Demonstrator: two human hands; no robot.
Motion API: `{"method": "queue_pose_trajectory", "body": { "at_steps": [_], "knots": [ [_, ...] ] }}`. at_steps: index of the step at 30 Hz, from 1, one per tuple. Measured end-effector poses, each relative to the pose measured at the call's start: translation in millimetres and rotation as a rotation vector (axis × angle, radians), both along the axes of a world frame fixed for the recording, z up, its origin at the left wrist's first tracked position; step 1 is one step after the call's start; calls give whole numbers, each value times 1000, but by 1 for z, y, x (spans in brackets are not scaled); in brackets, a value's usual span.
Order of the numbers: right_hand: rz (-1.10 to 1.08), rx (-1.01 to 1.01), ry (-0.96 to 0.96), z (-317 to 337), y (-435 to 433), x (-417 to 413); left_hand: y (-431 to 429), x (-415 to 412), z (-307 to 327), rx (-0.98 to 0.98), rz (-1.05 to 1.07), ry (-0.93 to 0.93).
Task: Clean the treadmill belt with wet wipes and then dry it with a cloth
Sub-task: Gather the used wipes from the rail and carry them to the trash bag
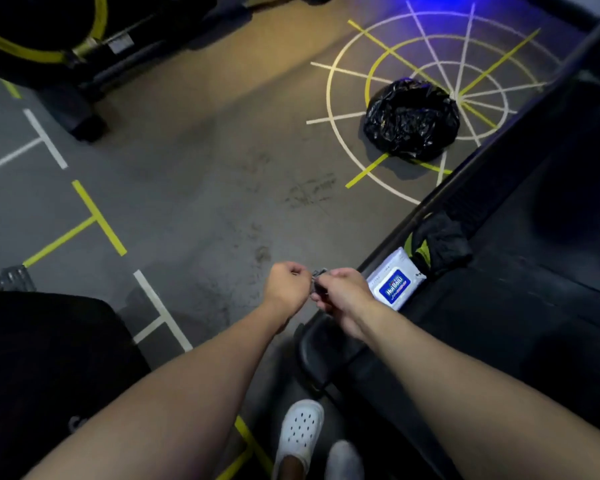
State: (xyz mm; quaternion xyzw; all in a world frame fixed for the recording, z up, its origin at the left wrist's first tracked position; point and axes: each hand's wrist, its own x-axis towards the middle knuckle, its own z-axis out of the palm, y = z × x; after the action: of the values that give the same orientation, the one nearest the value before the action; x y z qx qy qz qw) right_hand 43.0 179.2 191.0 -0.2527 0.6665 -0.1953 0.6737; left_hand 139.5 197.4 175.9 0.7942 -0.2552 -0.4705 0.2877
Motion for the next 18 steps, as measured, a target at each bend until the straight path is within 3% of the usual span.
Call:
{"method": "queue_pose_trajectory", "body": {
  "at_steps": [8, 18],
  "knots": [
    [-66, -46, -104, 55, -28, 44, -46, 43, 66, -80, -48, -23],
    [-353, -144, -1, 97, -154, 162, -210, 161, 107, -102, -270, 86]
  ]
}}
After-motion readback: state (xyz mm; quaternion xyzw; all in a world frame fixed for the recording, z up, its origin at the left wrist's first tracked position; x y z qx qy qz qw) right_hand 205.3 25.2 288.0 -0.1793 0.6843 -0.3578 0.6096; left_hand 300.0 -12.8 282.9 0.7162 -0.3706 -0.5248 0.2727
